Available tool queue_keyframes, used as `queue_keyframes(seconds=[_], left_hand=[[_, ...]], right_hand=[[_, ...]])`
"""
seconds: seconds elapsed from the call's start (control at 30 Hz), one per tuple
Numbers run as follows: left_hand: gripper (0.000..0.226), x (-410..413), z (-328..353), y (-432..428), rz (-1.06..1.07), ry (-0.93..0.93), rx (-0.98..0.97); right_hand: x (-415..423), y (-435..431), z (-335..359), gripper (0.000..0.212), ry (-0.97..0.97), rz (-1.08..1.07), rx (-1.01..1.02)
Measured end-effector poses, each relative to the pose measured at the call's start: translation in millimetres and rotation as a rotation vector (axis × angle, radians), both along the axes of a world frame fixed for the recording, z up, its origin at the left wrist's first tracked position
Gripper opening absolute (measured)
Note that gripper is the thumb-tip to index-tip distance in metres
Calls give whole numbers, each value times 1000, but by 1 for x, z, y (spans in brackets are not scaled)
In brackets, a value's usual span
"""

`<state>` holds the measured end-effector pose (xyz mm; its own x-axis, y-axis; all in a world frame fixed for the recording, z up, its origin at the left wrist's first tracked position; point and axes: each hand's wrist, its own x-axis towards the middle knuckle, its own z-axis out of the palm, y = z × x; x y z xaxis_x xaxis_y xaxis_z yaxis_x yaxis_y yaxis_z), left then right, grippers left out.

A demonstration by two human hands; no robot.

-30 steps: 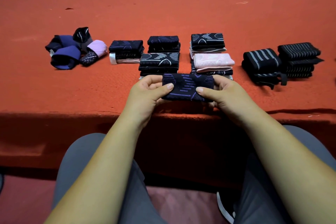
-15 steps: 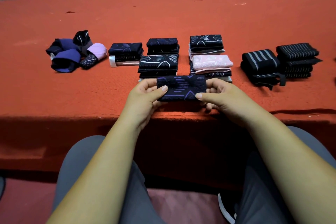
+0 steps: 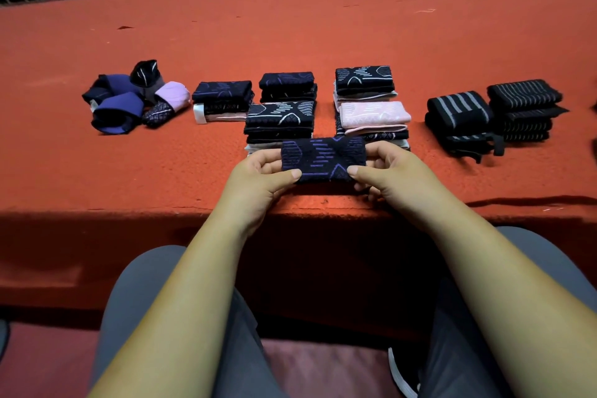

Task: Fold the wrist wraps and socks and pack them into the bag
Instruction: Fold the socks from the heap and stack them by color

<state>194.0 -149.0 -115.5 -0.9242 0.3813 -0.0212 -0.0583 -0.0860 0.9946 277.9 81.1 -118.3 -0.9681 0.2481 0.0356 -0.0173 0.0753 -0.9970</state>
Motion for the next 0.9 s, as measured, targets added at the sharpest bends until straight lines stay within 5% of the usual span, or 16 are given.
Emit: queue_keyframes(seconds=[0.9], left_hand=[[25,6,9,-8,85,81,49]], right_hand=[[4,-7,0,27,78,-61,124]])
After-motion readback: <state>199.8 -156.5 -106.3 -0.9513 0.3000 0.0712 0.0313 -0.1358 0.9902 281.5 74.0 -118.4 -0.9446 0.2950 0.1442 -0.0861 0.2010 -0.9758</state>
